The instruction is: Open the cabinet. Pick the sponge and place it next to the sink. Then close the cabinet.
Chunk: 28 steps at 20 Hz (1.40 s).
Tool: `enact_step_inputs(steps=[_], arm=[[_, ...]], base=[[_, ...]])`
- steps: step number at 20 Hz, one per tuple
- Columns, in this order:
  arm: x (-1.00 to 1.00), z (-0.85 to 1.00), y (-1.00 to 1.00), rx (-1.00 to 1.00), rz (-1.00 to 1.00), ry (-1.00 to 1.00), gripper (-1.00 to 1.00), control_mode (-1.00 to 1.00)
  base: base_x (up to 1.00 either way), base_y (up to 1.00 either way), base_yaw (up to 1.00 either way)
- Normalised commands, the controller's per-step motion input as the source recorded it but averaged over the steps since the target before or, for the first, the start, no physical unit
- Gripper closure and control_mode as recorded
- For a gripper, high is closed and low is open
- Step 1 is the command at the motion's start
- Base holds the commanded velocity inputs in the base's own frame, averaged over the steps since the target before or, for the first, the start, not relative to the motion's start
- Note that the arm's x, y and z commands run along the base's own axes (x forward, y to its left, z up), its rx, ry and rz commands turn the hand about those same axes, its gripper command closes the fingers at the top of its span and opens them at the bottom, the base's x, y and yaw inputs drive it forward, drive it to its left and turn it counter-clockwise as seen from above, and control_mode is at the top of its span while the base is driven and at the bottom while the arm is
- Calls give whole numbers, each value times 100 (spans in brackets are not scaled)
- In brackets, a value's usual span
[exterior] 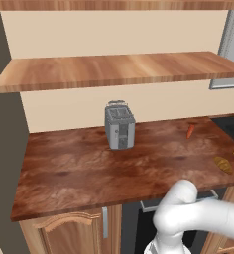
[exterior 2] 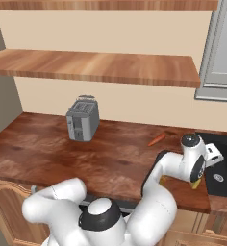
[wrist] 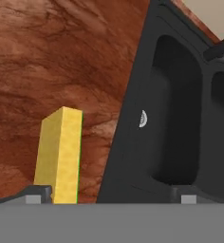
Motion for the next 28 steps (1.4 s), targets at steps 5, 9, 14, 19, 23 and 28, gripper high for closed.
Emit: enact_step_inputs(steps=[5,9,14,19,23,28], arm=[[-92,31,20,0,0,-5,-100,-100],[-100,19,38,0,0,-5,-100,-100],[-100,58,69,0,0,-19,-100,-100],[-88,96,97,-2,0,-18,-100,-100],[-58,99,100,-2,0,-6,-100,-100],[-18,66,100,0,0,0,-100,-100]], base=[[0,0,0],[0,0,0],[0,0,0],[0,0,0],[0,0,0],[0,0,0]])
